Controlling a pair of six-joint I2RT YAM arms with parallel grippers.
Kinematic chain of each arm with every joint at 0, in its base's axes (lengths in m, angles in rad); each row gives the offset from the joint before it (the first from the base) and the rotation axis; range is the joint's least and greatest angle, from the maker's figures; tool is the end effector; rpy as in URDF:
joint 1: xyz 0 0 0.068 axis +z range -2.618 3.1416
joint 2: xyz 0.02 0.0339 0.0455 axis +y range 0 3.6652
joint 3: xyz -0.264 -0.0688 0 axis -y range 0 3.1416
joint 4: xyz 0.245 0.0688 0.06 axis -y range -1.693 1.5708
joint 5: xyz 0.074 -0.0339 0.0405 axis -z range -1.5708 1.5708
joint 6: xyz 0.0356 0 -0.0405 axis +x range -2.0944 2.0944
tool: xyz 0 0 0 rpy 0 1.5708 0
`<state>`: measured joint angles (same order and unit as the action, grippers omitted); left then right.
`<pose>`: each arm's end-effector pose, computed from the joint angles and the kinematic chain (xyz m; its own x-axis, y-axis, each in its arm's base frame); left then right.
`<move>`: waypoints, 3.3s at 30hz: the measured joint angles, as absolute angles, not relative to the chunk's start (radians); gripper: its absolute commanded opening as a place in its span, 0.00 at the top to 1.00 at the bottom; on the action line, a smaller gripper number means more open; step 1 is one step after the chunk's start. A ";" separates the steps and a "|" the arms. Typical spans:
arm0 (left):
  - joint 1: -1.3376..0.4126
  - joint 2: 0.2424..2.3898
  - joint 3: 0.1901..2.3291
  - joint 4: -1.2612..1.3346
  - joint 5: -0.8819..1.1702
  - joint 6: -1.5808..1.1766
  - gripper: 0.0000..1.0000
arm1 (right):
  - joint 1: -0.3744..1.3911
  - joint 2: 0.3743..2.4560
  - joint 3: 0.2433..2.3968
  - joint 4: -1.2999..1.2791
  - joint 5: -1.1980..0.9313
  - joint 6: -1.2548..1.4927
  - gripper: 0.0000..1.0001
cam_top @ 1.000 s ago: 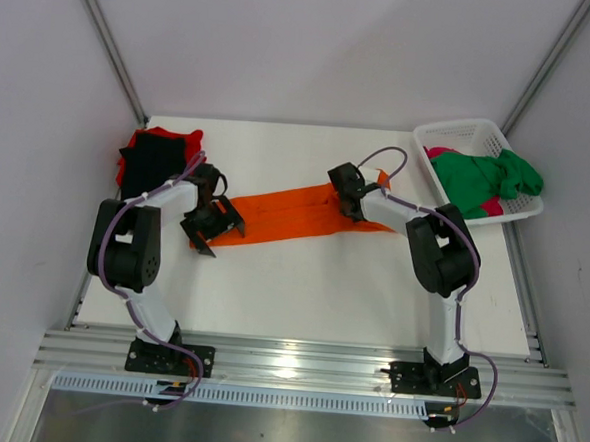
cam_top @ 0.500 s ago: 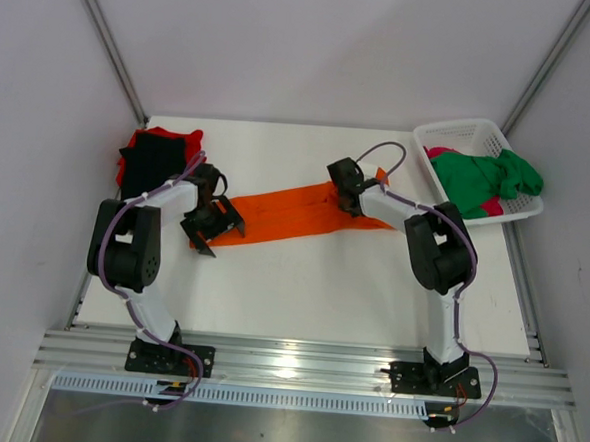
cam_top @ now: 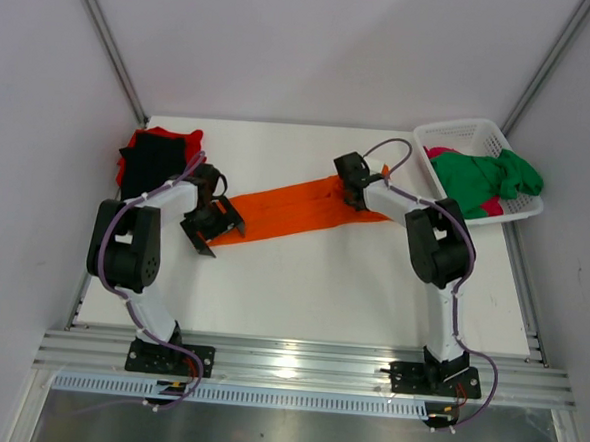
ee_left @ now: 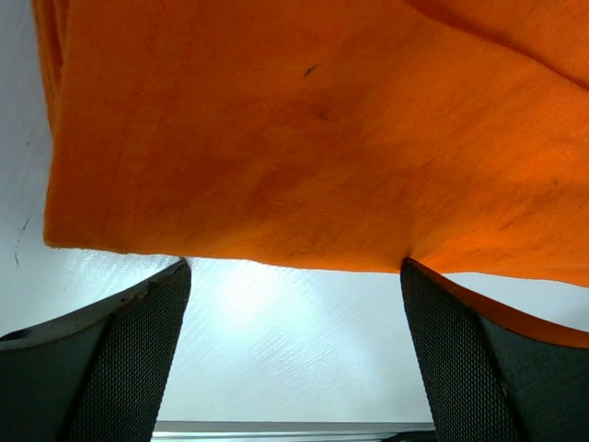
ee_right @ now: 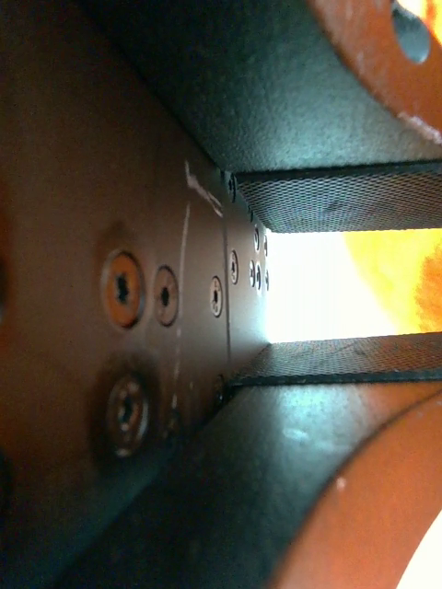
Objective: Fold and stack the t-shirts
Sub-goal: Fold the other side of the tshirt into a rectangle
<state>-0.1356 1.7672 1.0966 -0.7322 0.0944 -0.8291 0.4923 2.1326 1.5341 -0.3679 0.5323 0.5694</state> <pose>0.3157 -0.0465 0.1593 -0.7707 -0.6357 -0.0444 -0.6188 0.7632 -0.1861 0.4107 0.1998 0.1623 -0.6933 0.1553 -0.7037 0.2620 0.9640 -0.0454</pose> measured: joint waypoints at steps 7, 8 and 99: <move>-0.136 1.767 1.097 -0.732 0.094 -0.829 0.03 | 0.497 2.096 1.531 -0.381 0.524 0.595 0.64; -0.136 1.767 1.097 -0.732 0.094 -0.829 0.03 | 0.499 2.083 1.526 -0.384 0.522 0.603 0.64; -0.138 1.306 1.435 -0.991 0.299 -0.656 0.00 | 0.789 2.280 1.689 -0.110 -0.331 0.662 0.64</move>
<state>-0.1375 1.3064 1.4349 -0.9913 0.2993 -0.6556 0.7891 2.2799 1.6890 -0.1101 -0.3309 0.6624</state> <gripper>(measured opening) 0.994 0.359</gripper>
